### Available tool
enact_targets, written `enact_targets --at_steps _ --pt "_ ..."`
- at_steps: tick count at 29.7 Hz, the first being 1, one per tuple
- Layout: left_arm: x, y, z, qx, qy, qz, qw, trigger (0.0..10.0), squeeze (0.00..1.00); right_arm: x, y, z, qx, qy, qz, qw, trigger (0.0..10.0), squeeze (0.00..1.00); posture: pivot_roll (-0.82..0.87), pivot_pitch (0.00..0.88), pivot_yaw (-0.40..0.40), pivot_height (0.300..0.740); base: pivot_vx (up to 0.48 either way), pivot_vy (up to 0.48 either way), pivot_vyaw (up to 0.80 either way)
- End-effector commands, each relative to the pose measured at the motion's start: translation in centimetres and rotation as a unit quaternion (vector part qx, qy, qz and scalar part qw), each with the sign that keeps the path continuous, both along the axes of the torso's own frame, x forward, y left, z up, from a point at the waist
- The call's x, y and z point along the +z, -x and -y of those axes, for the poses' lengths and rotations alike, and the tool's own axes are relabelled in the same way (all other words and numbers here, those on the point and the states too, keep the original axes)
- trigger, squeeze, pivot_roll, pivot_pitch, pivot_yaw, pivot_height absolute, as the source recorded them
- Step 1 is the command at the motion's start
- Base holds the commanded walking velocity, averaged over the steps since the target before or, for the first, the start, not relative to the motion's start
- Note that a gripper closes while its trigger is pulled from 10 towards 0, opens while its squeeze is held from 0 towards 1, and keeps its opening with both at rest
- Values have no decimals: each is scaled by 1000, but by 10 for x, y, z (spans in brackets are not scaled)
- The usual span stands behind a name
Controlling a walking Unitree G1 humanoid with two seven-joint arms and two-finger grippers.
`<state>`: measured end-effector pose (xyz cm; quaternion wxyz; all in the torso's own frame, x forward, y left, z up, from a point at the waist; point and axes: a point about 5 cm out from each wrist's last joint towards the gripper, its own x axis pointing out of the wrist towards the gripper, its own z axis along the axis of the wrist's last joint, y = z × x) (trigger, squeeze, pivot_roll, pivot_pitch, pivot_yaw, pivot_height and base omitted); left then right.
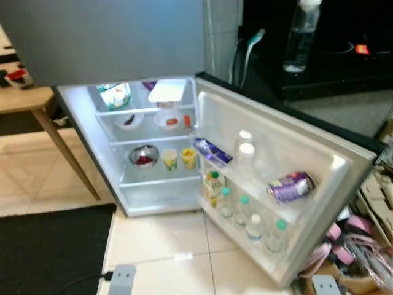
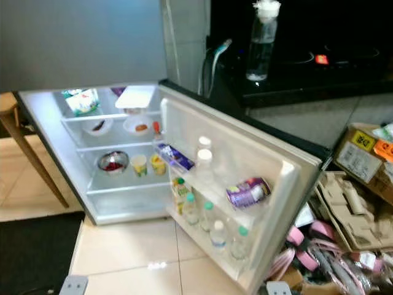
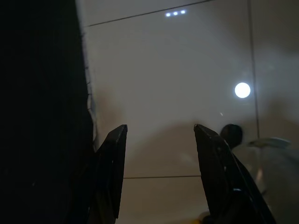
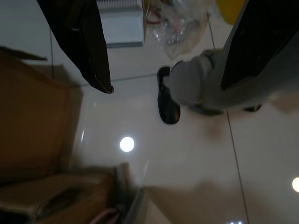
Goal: Restocking fridge
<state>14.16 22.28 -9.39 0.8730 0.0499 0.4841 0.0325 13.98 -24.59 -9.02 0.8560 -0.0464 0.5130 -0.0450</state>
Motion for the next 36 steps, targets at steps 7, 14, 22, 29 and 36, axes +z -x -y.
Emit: enact_targets --at_steps 7,14,22,29,36 --pt "0 0 -1 -5 -3 -7 1000 10000 0 -2 6 2 -2 10 -11 1000 10000 0 -167 0 32 740 0 0 220" --pt "0 -3 2 -8 4 -8 1000 10000 0 -2 6 2 -9 8 -7 1000 10000 0 -175 0 37 740 0 -284 0" --pt "-1 -2 3 -7 6 -11 1000 10000 0 -2 7 3 -15 8 -6 1000 10000 0 -180 0 37 740 0 -435 0" --pt "-1 -2 4 -8 6 -11 1000 10000 0 0 4 6 -23 14 3 1000 10000 0 -188 0 42 740 0 -437 0" --pt "0 -3 4 -3 8 -8 1000 10000 0 20 -25 30 -79 56 74 993 10000 0 -190 0 45 740 0 0 0"
